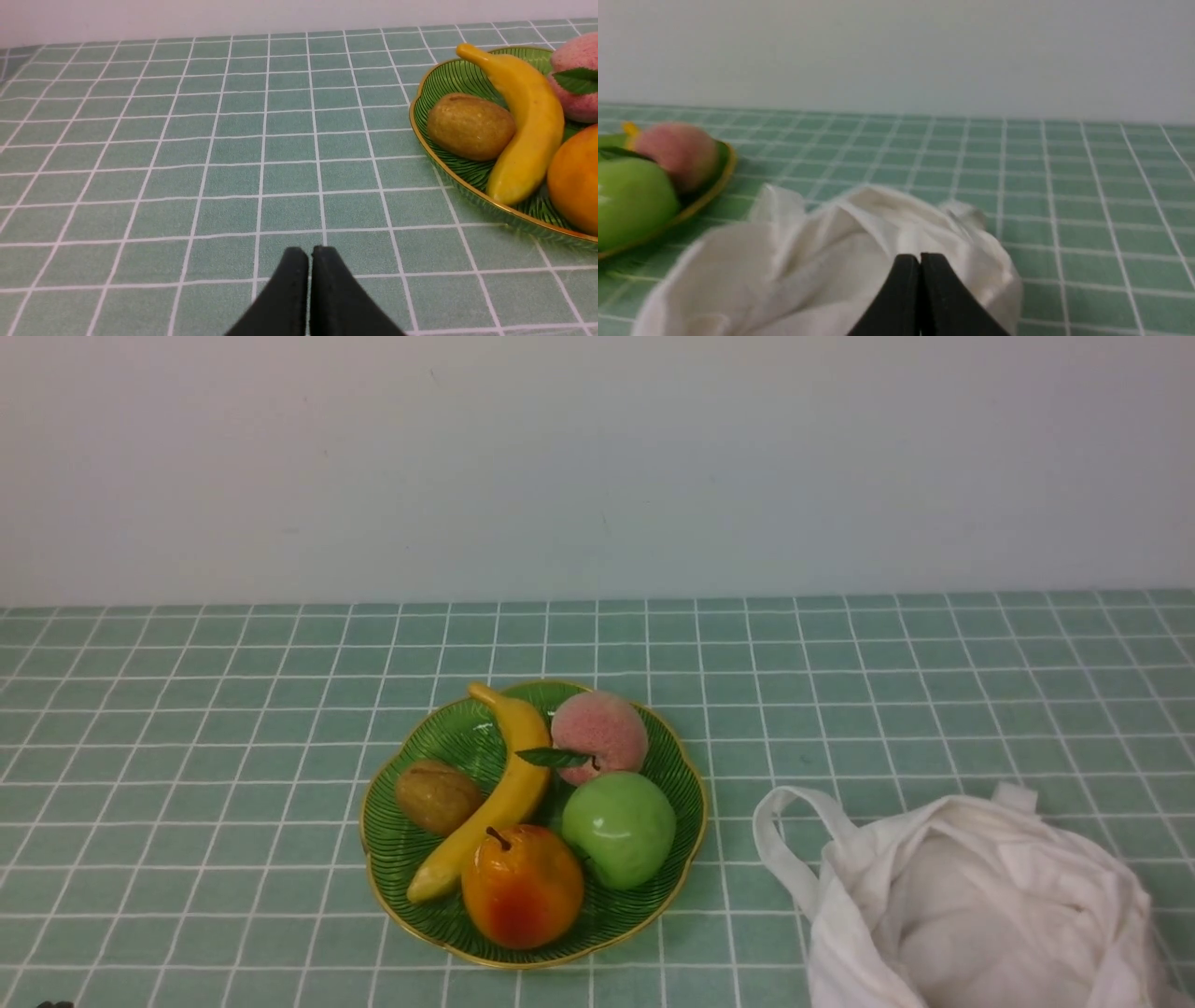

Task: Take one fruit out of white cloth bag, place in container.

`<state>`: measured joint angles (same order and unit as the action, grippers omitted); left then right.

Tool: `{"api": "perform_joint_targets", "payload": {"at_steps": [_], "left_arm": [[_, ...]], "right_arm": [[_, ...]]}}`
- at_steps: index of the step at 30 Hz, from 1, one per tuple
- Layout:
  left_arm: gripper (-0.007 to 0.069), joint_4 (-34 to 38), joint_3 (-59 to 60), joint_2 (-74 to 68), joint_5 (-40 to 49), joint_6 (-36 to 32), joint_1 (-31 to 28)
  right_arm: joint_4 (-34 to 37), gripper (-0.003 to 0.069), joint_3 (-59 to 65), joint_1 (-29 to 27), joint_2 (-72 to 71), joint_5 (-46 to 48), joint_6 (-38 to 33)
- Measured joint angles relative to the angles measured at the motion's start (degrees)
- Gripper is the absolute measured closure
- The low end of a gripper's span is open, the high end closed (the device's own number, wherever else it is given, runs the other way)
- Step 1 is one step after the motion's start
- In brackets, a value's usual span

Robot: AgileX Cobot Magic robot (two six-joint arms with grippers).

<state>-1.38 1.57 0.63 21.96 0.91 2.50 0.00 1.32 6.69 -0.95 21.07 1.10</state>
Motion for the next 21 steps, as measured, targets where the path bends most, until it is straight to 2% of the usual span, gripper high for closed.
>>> {"api": "perform_joint_targets", "payload": {"at_steps": [2,5,21], "left_arm": [[0.0632,0.0,0.0,0.0,0.0,0.0,0.0],[0.0632,0.0,0.0,0.0,0.0,0.0,0.0],[0.0632,0.0,0.0,0.0,0.0,0.0,0.0]], "right_arm": [[0.0,0.067,0.0,-2.7,0.0,0.4,-0.1],[-0.9,0.067,-0.1,-3.7,0.1,0.7,-1.4],[-1.2,0.067,-0.1,-3.8,0.1,0.9,-4.1]]}}
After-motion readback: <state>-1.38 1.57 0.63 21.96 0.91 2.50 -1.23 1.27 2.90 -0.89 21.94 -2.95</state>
